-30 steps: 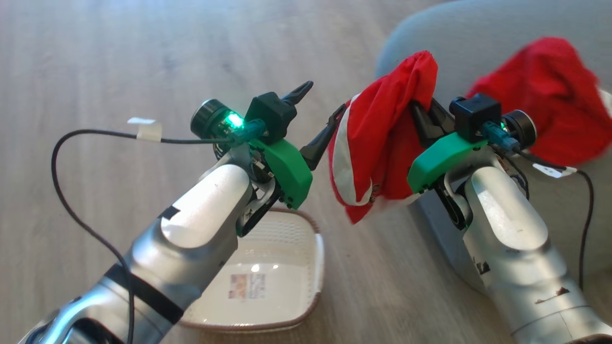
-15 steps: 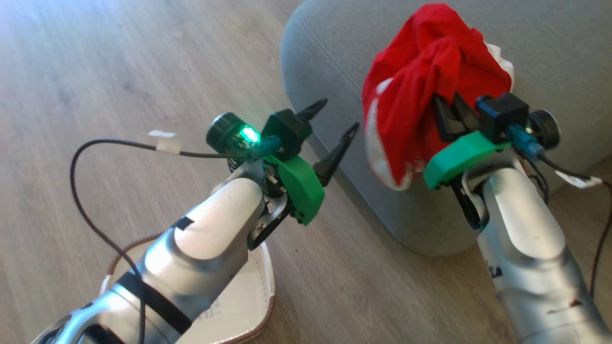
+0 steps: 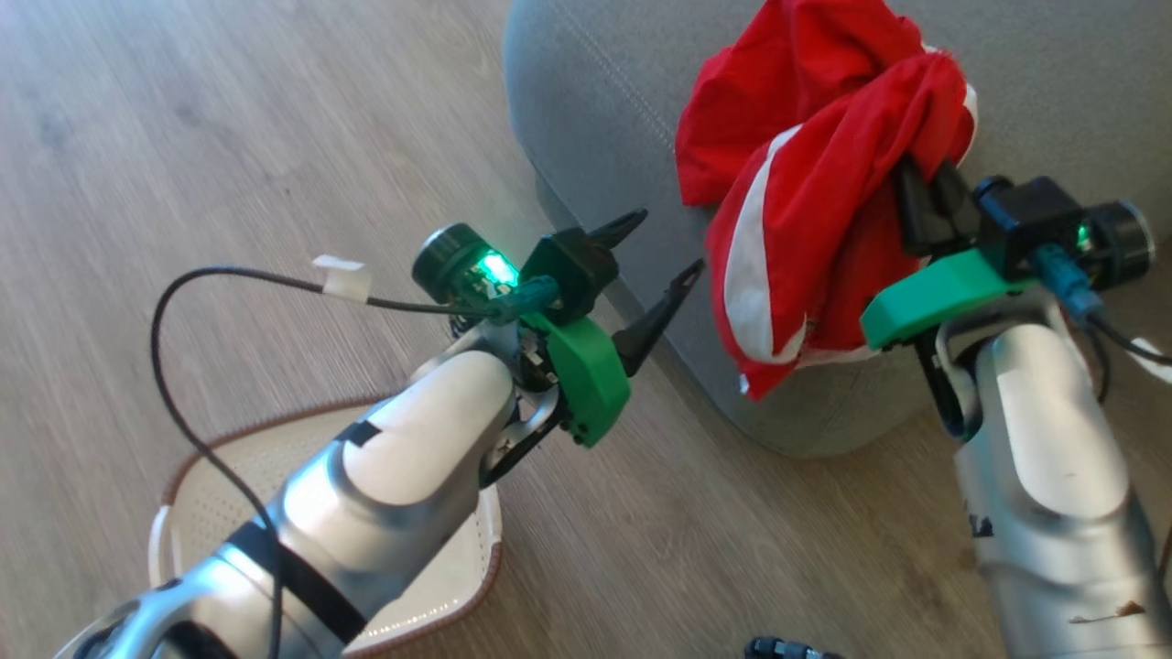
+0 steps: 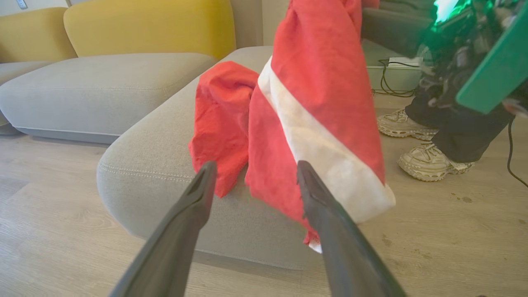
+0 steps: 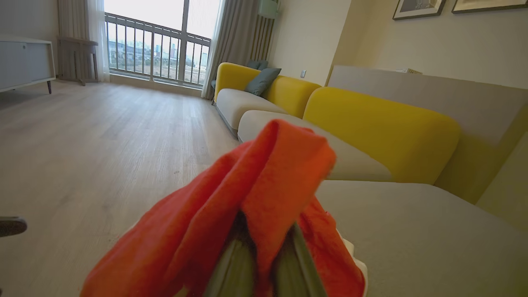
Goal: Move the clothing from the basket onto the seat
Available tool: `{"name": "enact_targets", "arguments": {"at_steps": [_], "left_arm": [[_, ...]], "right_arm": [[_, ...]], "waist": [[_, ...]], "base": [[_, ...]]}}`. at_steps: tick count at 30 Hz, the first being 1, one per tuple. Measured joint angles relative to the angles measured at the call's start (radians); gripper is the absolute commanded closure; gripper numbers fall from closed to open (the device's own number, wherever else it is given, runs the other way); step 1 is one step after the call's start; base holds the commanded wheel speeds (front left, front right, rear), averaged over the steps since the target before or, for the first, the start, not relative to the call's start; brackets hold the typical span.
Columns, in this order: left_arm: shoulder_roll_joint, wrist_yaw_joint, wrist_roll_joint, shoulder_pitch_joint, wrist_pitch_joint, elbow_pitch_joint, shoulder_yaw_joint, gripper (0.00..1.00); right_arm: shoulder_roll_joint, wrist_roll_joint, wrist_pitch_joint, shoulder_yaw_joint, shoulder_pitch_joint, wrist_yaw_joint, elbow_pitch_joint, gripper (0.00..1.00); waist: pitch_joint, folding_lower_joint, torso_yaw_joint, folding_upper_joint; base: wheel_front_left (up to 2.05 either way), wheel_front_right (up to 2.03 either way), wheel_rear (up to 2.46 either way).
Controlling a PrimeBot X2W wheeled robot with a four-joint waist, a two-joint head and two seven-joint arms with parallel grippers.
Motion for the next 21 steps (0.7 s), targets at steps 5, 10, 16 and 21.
{"name": "enact_targets", "arguments": {"at_steps": [5,10,16,21], "left_arm": [[0.041,0.0,0.007,0.0,0.009,-0.029,-0.005,0.0],[0.095,0.002,0.018,0.002,0.036,-0.082,-0.018,0.0],[0.204,0.035,0.026,0.04,0.081,-0.184,-0.025,0.0],[0.277,0.044,0.043,0.07,0.116,-0.264,-0.039,0.0]], "right_arm": [[0.001,-0.074,0.047,-0.038,-0.051,0.0,-0.05,1.0],[-0.025,-0.128,0.104,-0.069,-0.204,0.0,-0.091,1.0],[-0.111,-0.178,0.239,-0.168,-0.423,0.0,-0.114,1.0],[-0.167,-0.213,0.362,-0.274,-0.516,0.0,-0.149,1.0]], "waist": [[0.046,0.0,-0.003,0.0],[0.091,0.0001,-0.005,0.0],[0.161,0.0001,-0.008,0.0],[0.212,0.0001,0.008,0.0]], "base": [[0.0,0.0,0.0],[0.0,0.0,0.0],[0.0,0.0,0.0],[0.0,0.0,0.0]]}}
